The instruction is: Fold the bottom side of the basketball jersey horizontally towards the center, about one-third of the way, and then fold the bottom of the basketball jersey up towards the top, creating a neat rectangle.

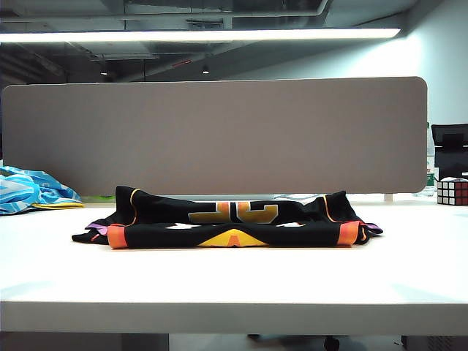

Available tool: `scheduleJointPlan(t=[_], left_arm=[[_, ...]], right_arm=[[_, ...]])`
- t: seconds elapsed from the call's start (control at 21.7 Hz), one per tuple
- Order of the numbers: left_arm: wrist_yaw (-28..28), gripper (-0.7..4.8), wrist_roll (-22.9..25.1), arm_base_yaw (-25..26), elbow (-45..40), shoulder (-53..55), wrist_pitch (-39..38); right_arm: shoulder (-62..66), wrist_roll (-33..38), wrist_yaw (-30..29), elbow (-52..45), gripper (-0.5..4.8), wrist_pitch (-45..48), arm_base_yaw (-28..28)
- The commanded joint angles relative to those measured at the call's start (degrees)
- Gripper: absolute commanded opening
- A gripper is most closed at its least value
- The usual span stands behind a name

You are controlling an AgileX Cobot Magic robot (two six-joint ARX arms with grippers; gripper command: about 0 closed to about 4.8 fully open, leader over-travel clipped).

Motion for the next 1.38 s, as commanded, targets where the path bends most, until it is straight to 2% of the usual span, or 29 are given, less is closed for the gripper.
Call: scheduleJointPlan(t=[0.05,0.23,0.32,0.37,0.55,0.64,0.74,0.92,1.01,1.38], left_arm=[[0.28,-0.06,-0.7,0.09,-5.22,-1.7,8.0],[-0.92,-0.06,-0.39,0.09,-9.68,-2.19,14.05],[-1.03,-0.06,-0.26,0.09,-13.94,-2.27,21.64],[-1.33,-0.06,0.04,0.09,-14.99,-2.27,22.56],[-3.1,-0.06,1.09,0.09,-17.79,-2.27,22.86],[-4.2,-0.06,2.54,0.13,-19.5,-2.27,23.45],[-4.85,-0.06,2.49,0.13,-21.64,-2.29,28.09],[-5.57,-0.06,4.28,0.15,-21.75,-2.27,28.2],[-8.85,-0.06,4.87,0.15,-21.75,-2.27,29.29],[-8.7,-0.06,5.05,0.13,-21.73,-2.27,29.59]], right_arm=[[-3.48,1.53,0.33,-7.13,-0.01,11.21,0.02],[-5.79,1.27,1.2,-14.29,-0.01,16.63,0.02],[-6.82,1.18,1.22,-19.89,-0.01,17.11,0.0],[-6.99,1.18,1.22,-21.22,-0.01,17.11,0.0],[-7.26,0.66,1.42,-24.44,-0.01,18.23,-0.04],[-7.28,-1.88,1.7,-25.4,-0.01,19.76,-0.09],[-7.28,-3.69,3.45,-25.57,-0.01,20.83,-0.22],[-7.52,-4.28,8.11,-26.1,-0.01,22.99,-1.29],[-7.74,-4.74,12.72,-26.32,-0.01,26.14,-2.73],[-12.98,-4.7,12.76,-26.25,-0.01,27.3,-4.35]])
